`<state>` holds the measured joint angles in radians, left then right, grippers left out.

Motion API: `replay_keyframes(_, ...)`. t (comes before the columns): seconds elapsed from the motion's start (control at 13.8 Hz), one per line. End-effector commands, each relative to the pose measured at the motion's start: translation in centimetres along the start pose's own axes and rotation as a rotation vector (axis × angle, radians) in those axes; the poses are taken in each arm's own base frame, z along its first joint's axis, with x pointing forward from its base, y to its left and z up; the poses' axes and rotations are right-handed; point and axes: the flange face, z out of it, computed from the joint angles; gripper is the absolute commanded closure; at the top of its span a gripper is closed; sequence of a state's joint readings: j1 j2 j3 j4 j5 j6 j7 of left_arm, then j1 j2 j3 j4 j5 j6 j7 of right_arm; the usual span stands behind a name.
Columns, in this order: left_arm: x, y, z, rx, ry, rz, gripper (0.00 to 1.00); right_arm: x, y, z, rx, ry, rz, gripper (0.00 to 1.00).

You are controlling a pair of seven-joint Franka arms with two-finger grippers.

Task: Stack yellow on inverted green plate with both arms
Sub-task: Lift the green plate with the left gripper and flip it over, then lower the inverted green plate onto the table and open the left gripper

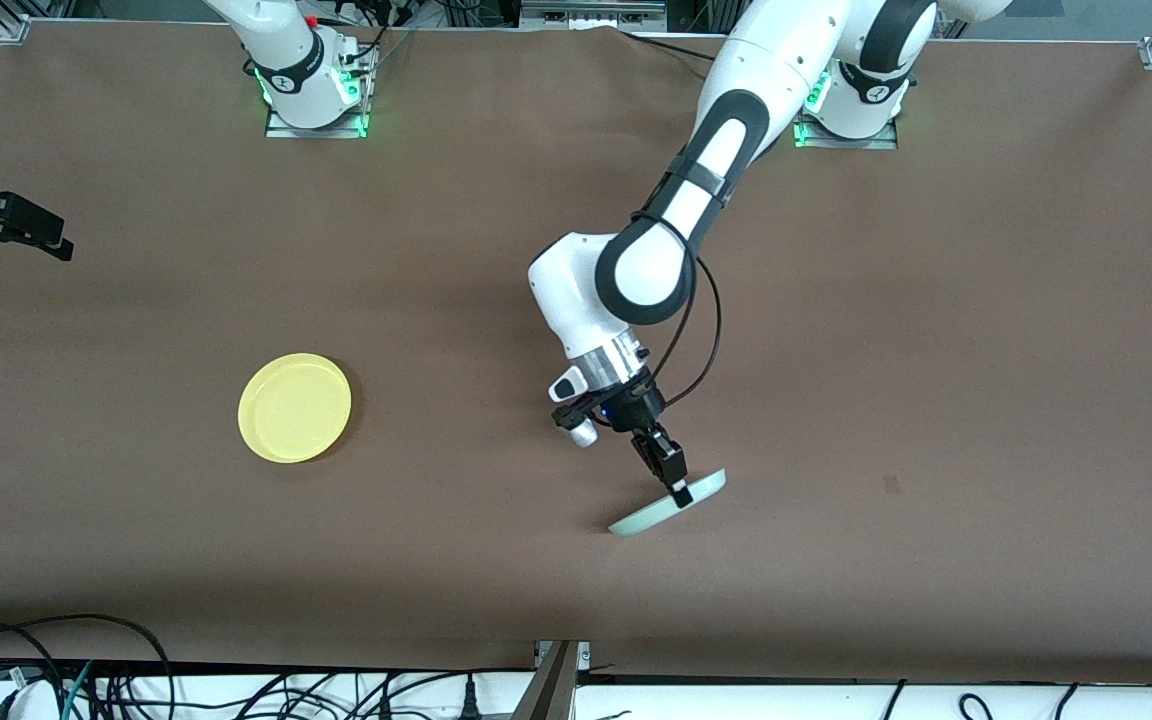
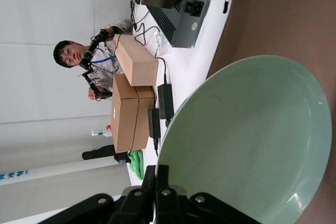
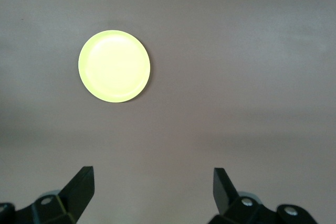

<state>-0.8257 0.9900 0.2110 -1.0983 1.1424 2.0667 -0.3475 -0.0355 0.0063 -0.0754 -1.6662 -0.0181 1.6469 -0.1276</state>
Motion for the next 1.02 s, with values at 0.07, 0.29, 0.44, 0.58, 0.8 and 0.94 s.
replay_keyframes(0.07, 0.6, 3.4, -1.6, 0.114, -0.045, 0.022, 1.0, 0.0, 0.3, -0.2, 0.006, -0.004, 0.009, 0.0)
replay_keyframes(0.29, 0.5, 7.0, -3.3, 0.182, -0.081, 0.034, 1.0, 0.0, 0.3, -0.2, 0.006, -0.004, 0.009, 0.0)
replay_keyframes(0.44, 0.6, 9.2, -4.6, 0.189, -0.073, -0.005, 1.0, 0.0, 0.2, -0.2, 0.008, -0.004, 0.008, 0.0)
replay_keyframes(0.58, 0.9, 10.9, -6.4, 0.144, -0.059, -0.039, 1.0, 0.0, 0.3, -0.2, 0.006, -0.004, 0.008, 0.0)
replay_keyframes(0.8, 1.6, 13.9, -10.5, 0.032, -0.035, -0.138, 0.63, 0.0, 0.2, -0.1, 0.008, -0.006, 0.008, 0.0)
replay_keyframes(0.94, 1.8, 15.5, -12.3, -0.044, -0.035, -0.155, 0.63, 0.0, 0.2, -0.2, 0.008, -0.004, 0.008, 0.0)
